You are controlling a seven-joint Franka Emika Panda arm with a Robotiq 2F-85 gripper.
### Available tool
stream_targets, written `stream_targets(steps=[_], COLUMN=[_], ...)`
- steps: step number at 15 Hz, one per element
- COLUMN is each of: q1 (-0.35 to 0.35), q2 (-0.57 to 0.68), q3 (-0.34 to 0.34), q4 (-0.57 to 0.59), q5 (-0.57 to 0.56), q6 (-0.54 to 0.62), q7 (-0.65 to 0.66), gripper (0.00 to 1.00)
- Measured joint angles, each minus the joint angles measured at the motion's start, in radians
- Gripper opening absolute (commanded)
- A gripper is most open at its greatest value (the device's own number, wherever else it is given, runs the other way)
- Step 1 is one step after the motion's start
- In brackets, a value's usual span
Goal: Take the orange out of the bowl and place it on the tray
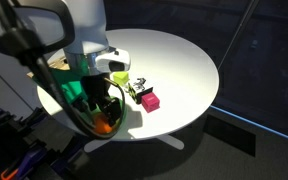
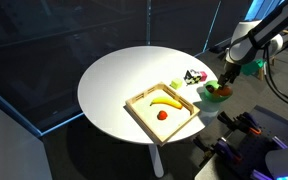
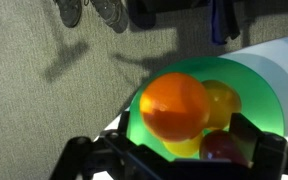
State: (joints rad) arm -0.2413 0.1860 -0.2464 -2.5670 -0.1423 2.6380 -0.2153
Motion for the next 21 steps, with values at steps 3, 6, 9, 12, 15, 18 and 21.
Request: stream_targets(steps=[3, 6, 9, 12, 15, 18, 21], q1=[-0.001, -0.002, -0.003, -0.003, -0.003, -0.003, -0.004], q2=[0.013, 0.026, 0.036, 0.047, 0.055, 0.058, 0.058], q3=[0.000, 0.000, 0.000, 0.000, 0.001, 0.001, 0.001], q4=[0.007, 0.012, 0.016, 0.021, 0.026, 0.030, 0.031], q5=[0.000, 0.000, 0.000, 0.000, 0.000, 0.000, 0.000], q6=[0.000, 0.000, 0.000, 0.000, 0.000, 0.000, 0.000], q7=[-0.004, -0.006, -0.008, -0.008, -0.008, -0.008, -0.008], gripper=[1.00, 1.00, 1.00, 0.75, 0.58, 0.47, 0.47])
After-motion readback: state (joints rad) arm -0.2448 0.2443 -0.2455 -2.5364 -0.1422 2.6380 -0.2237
